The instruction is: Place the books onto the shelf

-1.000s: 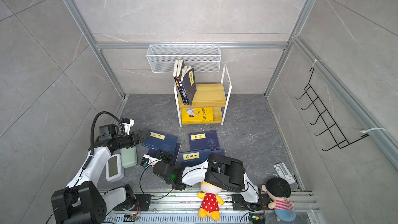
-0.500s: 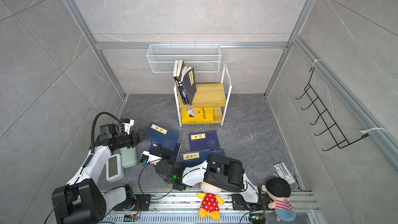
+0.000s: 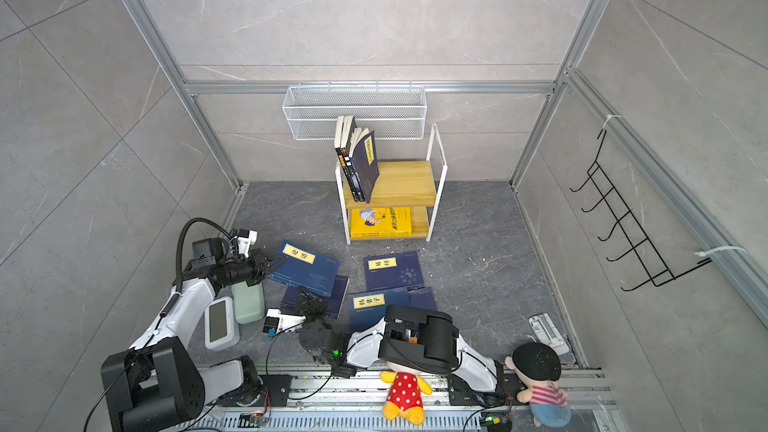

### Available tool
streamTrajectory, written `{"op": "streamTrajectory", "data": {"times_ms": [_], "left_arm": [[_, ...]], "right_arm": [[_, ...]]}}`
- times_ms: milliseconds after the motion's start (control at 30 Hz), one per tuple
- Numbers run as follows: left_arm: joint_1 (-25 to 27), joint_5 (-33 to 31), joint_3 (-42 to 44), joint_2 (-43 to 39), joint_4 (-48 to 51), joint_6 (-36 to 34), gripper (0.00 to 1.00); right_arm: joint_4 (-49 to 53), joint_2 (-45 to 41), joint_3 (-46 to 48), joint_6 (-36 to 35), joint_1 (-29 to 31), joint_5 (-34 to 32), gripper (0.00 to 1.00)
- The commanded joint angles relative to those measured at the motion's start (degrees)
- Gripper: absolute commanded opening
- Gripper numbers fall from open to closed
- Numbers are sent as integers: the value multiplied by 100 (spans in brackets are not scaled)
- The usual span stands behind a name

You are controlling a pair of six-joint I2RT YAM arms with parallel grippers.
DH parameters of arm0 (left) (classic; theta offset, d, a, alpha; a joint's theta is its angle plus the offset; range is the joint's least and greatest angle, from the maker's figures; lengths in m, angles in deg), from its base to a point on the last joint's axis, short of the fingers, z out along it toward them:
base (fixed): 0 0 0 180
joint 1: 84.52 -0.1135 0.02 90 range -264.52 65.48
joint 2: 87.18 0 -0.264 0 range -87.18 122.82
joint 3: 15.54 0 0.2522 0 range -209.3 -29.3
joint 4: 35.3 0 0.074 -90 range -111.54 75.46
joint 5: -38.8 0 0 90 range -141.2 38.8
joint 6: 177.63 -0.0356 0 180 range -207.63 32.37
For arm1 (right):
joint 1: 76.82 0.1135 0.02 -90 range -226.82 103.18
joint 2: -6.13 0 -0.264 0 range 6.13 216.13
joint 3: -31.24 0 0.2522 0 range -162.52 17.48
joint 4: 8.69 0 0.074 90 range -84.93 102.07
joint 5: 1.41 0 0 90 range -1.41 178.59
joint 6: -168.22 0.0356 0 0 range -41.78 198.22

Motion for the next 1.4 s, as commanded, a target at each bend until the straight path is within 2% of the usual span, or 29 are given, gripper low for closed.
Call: {"op": "streamTrajectory", "data": {"times_ms": [0,67,100,133,167,200,267,333,400,567,700,733,767,833,867,933,1067,1133,1233,1367], "left_arm": [[16,125,-164,-177,-143,69,0],[11,103,-138,-324,-243,141,0],[9,109,-117,-416,-285,192,0],[12,109,-67,-537,-381,287,0],[14,118,-4,-657,-504,383,0],[9,128,109,-758,-682,512,0],[9,133,276,-940,-926,658,0],[9,128,321,-1034,-950,660,0],[4,136,311,-1061,-889,670,0],[0,159,360,-1054,-1003,763,0],[1,151,326,-1013,-977,764,0],[-3,139,344,-1025,-1021,760,0],[-13,123,344,-1030,-1029,725,7],[-79,107,314,-1056,-1004,666,45],[-133,51,288,-1065,-977,648,56],[-175,-63,243,-1089,-959,552,70],[-310,-235,147,-1111,-870,200,87],[-394,-421,66,-1083,-693,153,91],[-443,-560,103,-1158,-686,-139,97],[-466,-601,95,-1178,-505,-441,100]], "right_arm": [[-347,-70,-103,-388,18,-28,0],[-320,37,-322,-427,8,-241,3],[-325,99,-447,-479,7,-378,12],[-397,188,-579,-545,10,-516,27],[-476,263,-667,-587,8,-601,37],[-616,359,-749,-653,0,-657,43],[-908,549,-930,-760,-62,-783,47],[-779,716,-1220,-795,-159,-1017,49],[-669,774,-1361,-772,-226,-1104,47],[-130,817,-1659,-161,-421,-1205,35],[-205,818,-1696,-163,-484,-1140,0],[-267,819,-1669,-162,-484,-1110,0],[-329,816,-1629,-196,-484,-1079,0],[-433,769,-1546,-331,-467,-1053,0],[-589,721,-1453,-435,-445,-1010,0],[-976,567,-1187,-605,-416,-900,0],[-1164,44,-582,-436,-414,-769,0],[-1181,-315,-264,-245,-409,-817,0],[-950,-1104,449,594,-418,-630,0],[502,-2214,949,2111,-520,-269,0]]}}
